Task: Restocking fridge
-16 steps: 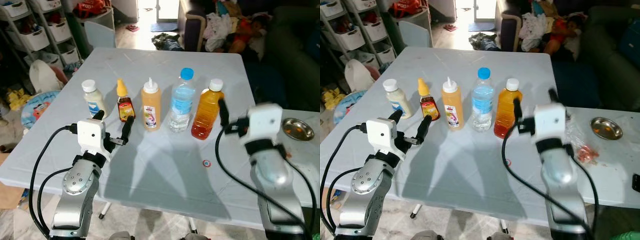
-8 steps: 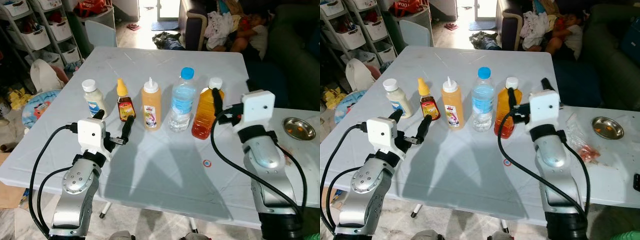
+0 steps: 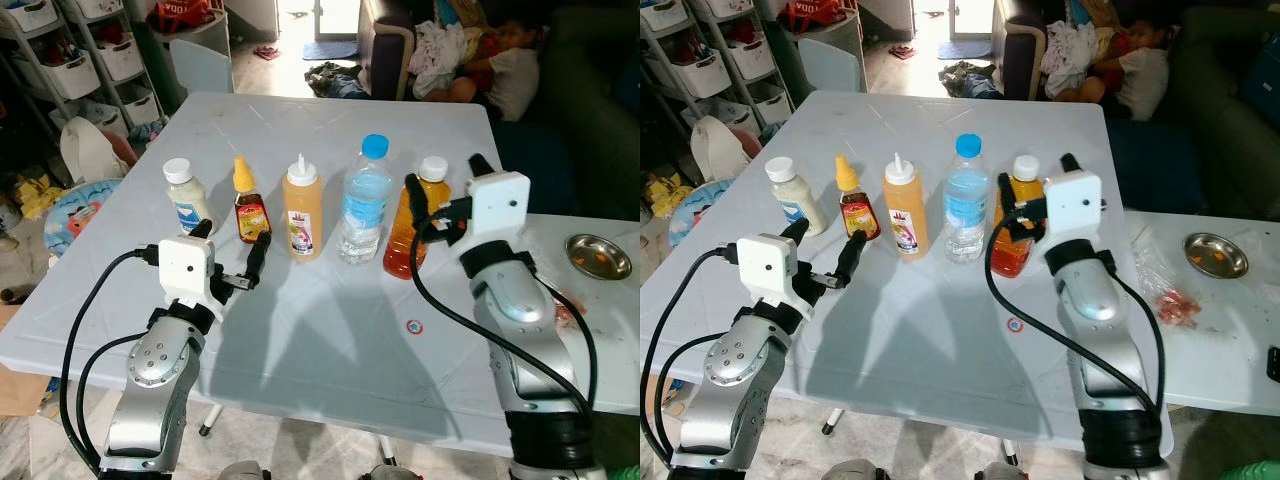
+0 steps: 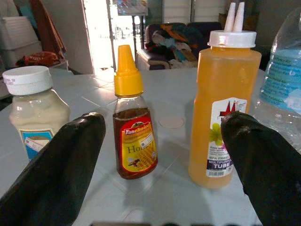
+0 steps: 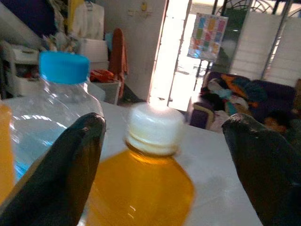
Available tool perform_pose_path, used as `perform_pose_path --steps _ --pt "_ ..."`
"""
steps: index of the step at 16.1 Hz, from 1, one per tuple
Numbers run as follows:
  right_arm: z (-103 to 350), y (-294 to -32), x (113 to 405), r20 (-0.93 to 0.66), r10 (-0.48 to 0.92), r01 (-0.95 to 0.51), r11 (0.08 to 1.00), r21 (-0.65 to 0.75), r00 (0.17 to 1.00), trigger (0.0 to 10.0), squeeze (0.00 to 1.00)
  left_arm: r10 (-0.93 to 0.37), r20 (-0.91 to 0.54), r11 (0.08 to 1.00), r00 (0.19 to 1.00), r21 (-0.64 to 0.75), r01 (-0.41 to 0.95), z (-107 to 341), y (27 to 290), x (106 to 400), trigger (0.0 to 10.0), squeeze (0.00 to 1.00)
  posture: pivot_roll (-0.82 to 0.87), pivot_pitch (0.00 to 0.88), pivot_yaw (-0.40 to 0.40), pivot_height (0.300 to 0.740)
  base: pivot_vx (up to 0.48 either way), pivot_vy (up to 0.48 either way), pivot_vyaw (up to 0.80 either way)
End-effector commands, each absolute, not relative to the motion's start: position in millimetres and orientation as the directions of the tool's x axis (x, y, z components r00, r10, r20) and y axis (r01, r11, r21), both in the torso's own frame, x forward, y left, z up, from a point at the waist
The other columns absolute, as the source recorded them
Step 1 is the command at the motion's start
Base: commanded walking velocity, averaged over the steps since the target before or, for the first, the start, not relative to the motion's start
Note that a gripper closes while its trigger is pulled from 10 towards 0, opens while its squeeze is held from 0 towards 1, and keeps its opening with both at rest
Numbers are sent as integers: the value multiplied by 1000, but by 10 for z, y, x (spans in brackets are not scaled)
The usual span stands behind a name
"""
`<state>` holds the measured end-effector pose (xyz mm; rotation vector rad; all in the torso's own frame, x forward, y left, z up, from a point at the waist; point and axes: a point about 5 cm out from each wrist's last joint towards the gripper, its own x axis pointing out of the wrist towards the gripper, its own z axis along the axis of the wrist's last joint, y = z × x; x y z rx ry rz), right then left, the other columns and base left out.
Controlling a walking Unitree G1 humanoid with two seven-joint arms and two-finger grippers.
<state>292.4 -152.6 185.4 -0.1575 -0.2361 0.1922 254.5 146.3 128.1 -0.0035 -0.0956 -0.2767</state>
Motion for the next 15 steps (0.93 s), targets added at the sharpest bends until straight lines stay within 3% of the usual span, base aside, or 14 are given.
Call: perform_pose_path --steps 1,2,15 --pt "1848 -1514 2960 198 208 -180 972 -151 958 3725 0 -283 96 959 954 25 282 1309 1457 2549 10000 0 7 6 32 740 0 0 0" --pt "1842 -1507 2972 191 211 -187 973 -139 959 0 0 -287 92 958 954 25 286 1303 1449 2554 10000 0 7 6 32 740 0 0 0" --pt "1933 -1529 3119 165 230 -212 970 -120 959 1176 0 -309 69 951 949 27 308 1273 1417 2562 10000 0 5 6 35 740 0 0 0"
